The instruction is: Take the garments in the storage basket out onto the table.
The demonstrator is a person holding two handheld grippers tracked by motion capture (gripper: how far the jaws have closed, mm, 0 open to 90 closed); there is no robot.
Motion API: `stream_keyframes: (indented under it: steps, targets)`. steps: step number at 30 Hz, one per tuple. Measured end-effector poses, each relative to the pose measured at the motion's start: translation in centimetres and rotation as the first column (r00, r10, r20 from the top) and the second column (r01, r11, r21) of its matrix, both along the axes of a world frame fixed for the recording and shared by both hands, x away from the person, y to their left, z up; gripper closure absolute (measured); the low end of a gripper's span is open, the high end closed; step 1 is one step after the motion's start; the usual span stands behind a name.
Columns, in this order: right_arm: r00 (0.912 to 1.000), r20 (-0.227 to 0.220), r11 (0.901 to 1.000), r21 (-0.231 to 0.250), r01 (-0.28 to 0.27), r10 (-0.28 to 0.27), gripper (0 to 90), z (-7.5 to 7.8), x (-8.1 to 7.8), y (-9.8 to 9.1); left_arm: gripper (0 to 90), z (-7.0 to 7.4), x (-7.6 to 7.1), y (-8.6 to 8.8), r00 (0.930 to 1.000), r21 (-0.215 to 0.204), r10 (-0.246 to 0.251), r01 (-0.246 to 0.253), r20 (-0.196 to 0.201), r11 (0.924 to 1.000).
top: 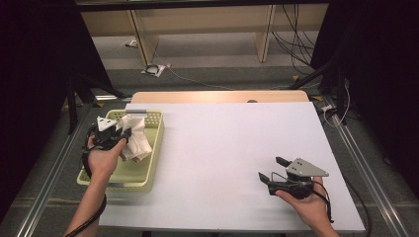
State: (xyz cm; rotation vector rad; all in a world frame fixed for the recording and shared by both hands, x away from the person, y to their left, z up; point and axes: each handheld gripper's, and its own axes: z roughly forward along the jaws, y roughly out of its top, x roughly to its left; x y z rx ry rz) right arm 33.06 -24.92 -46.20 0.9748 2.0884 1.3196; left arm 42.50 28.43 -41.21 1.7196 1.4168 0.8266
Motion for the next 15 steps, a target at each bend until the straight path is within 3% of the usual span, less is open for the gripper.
stream_keyframes:
  steps: [15]
  targets:
    - [1.0000,-0.003,1.0000,0.003,-0.001,0.001,18.4,0.00,-0.01,0.00,73.4,0.65,-0.35,-0.25,0.9993,-0.005,-0.002,0.002,0.037,1.0000]
